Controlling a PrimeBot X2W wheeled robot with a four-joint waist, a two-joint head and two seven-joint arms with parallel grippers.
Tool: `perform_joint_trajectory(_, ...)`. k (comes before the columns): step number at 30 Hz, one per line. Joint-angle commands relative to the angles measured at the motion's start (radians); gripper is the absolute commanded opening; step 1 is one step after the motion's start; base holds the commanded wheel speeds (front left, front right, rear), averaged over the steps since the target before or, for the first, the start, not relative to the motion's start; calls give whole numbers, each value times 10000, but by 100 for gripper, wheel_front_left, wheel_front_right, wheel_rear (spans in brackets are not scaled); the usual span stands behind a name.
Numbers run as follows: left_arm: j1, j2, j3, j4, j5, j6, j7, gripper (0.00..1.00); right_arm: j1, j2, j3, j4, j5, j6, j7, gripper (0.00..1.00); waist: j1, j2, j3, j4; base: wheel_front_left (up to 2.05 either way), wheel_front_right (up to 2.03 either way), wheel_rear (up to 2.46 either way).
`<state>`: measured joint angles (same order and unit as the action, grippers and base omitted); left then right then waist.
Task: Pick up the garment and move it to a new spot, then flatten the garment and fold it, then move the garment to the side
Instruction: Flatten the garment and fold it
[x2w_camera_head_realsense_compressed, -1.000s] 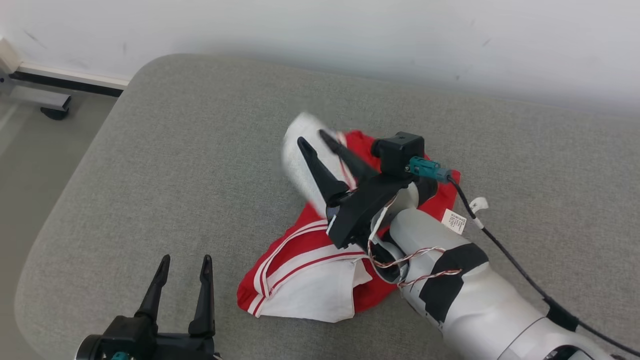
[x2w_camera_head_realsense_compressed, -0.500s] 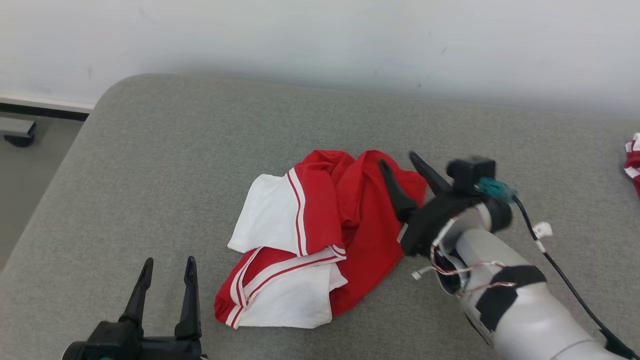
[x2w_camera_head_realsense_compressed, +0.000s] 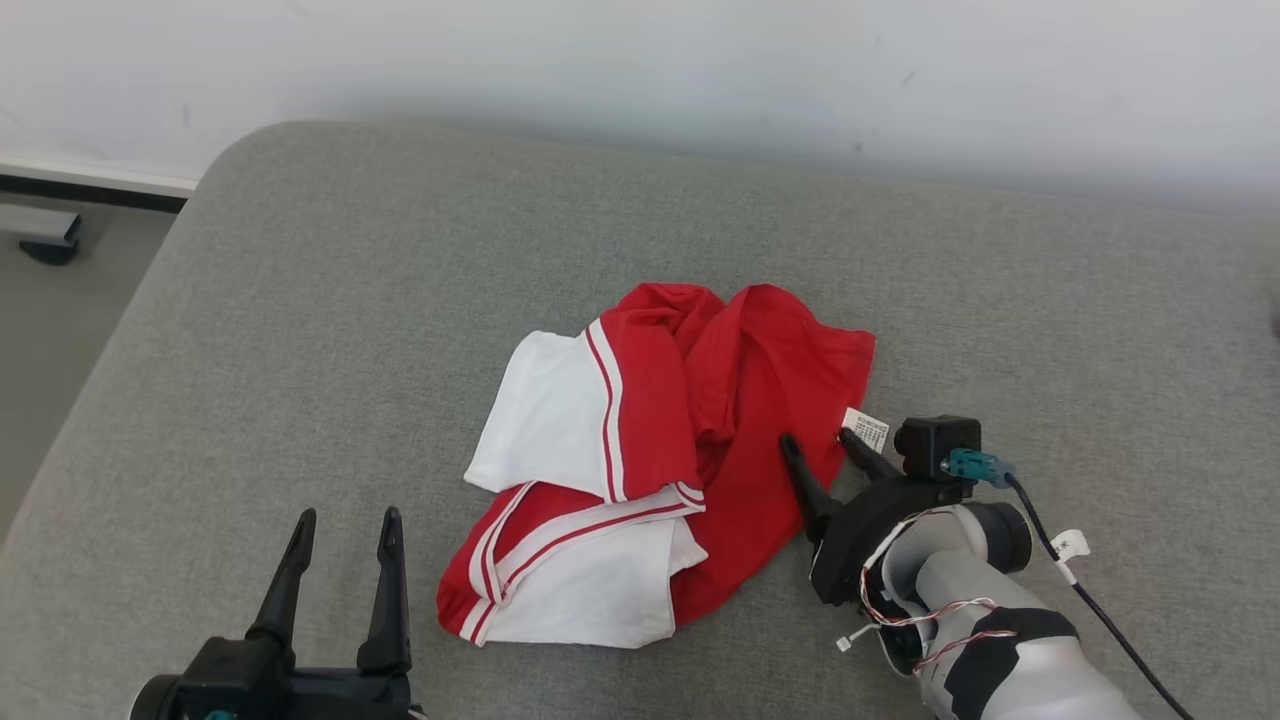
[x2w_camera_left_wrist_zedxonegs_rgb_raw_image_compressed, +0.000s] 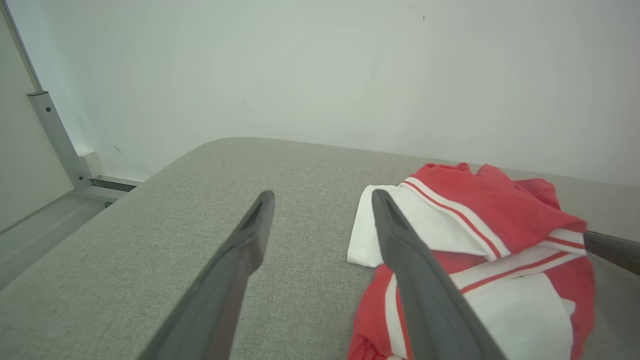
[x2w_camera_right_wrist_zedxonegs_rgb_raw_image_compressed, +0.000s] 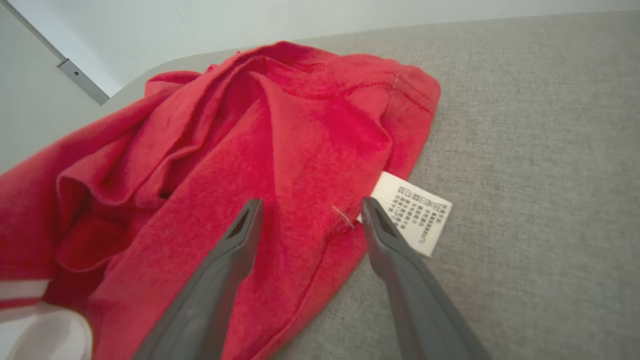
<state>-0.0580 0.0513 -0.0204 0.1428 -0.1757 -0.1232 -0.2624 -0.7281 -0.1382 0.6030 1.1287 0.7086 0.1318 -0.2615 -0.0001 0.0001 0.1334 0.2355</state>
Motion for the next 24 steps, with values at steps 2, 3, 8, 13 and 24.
perform_joint_trajectory(2,-94,-14,-11,6,24,-7,-33,100,-126,198,6,449,147,-29,98,100,1,-1,123,141,0,0,0)
perform_joint_trajectory(3,-111,-14,-25,10,15,-9,-33,100,-177,256,8,618,162,-29,138,100,1,-1,146,177,0,0,0)
perform_joint_trajectory(8,-185,-14,-70,68,-66,0,-33,100,-218,497,122,1016,169,-29,309,0,1,-1,169,318,0,0,0)
perform_joint_trajectory(13,49,-14,94,101,-17,76,-33,100,-102,85,6,364,124,-29,-25,0,1,-1,-104,159,0,0,0)
perform_joint_trajectory(24,497,-14,169,10,-114,96,-33,100,3162,-1503,-3170,-4473,-566,-29,-44,0,1,-1,-668,-700,0,0,0)
